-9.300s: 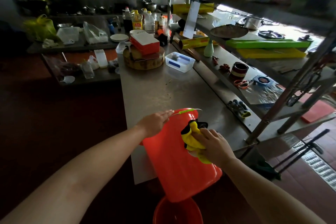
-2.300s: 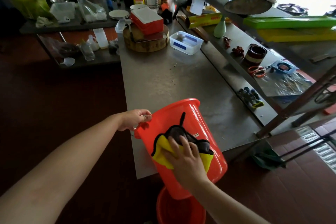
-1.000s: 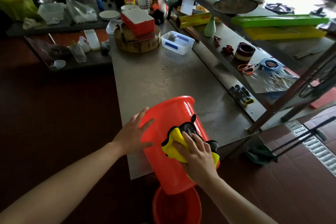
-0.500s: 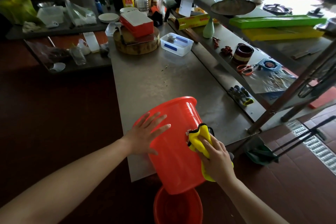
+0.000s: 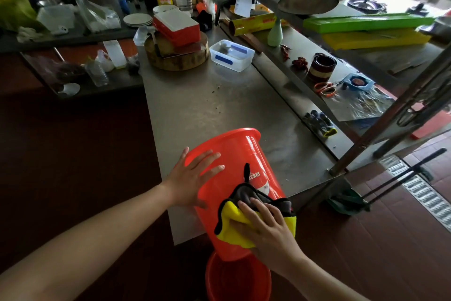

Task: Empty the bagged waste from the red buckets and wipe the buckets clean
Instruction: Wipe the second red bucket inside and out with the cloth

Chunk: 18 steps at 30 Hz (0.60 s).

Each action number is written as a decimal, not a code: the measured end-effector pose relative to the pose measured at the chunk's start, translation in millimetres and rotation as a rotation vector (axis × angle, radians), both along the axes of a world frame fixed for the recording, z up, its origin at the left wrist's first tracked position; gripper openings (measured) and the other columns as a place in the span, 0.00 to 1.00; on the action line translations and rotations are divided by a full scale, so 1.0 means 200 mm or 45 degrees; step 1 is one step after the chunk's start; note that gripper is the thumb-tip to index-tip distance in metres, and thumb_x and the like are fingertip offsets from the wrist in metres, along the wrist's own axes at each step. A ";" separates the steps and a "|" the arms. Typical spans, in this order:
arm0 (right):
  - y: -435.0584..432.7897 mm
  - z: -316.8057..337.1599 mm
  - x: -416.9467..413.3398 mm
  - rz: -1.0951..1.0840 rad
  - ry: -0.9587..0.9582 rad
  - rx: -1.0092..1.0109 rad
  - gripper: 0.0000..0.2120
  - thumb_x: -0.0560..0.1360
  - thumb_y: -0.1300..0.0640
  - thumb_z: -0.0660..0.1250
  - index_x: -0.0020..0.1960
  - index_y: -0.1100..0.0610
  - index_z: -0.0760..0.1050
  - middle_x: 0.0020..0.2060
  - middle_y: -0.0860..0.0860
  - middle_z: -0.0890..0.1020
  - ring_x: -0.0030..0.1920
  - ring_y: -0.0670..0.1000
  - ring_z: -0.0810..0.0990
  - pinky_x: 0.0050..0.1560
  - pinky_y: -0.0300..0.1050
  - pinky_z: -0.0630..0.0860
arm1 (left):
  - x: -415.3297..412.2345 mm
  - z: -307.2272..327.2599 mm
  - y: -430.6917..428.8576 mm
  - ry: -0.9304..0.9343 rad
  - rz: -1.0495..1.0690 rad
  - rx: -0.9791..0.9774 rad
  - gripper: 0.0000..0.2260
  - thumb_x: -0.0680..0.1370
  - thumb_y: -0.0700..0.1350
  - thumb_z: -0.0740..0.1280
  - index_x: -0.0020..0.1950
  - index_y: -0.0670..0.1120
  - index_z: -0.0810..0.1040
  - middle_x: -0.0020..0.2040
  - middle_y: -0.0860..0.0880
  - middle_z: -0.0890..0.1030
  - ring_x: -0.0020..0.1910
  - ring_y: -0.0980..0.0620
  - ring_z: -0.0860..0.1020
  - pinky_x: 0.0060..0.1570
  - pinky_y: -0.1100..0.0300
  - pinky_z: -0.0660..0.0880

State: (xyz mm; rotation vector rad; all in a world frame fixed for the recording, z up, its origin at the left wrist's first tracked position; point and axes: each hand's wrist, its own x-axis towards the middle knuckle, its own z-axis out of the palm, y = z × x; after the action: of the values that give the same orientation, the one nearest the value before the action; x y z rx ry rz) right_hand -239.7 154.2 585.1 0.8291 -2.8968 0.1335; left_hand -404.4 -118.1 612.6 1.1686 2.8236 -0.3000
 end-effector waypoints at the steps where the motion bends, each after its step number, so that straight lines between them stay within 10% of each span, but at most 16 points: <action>1: 0.04 0.00 0.00 -0.007 -0.007 -0.017 0.36 0.67 0.48 0.73 0.74 0.37 0.68 0.78 0.49 0.66 0.76 0.60 0.66 0.69 0.60 0.68 | -0.01 0.00 0.00 0.002 -0.010 0.008 0.57 0.63 0.75 0.69 0.82 0.57 0.41 0.82 0.49 0.35 0.80 0.48 0.33 0.71 0.25 0.42; 5: 0.18 0.00 0.00 -0.023 -0.037 -0.065 0.33 0.70 0.45 0.69 0.75 0.37 0.67 0.79 0.49 0.63 0.77 0.59 0.64 0.69 0.60 0.67 | -0.02 0.02 0.04 0.000 -0.034 0.033 0.53 0.65 0.75 0.65 0.81 0.57 0.43 0.82 0.50 0.36 0.80 0.48 0.33 0.72 0.28 0.37; 9: 0.20 0.01 -0.02 -0.010 -0.108 -0.022 0.32 0.72 0.43 0.67 0.75 0.36 0.65 0.80 0.48 0.60 0.78 0.59 0.61 0.70 0.60 0.65 | -0.02 0.06 0.04 0.092 -0.093 0.382 0.31 0.79 0.63 0.62 0.80 0.52 0.63 0.82 0.44 0.55 0.80 0.41 0.54 0.72 0.30 0.57; 18: 0.14 0.06 -0.11 0.218 -0.103 0.252 0.35 0.69 0.40 0.72 0.74 0.34 0.65 0.80 0.47 0.61 0.76 0.61 0.65 0.70 0.62 0.69 | -0.16 0.22 0.13 -0.154 0.040 0.641 0.25 0.86 0.43 0.56 0.82 0.42 0.53 0.82 0.46 0.56 0.81 0.53 0.52 0.79 0.53 0.54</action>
State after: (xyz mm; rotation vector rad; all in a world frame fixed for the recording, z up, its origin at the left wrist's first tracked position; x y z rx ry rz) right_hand -261.8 181.5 597.8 1.1294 -2.9451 -0.1082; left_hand -436.2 -92.3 657.1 1.1588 2.8857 0.4961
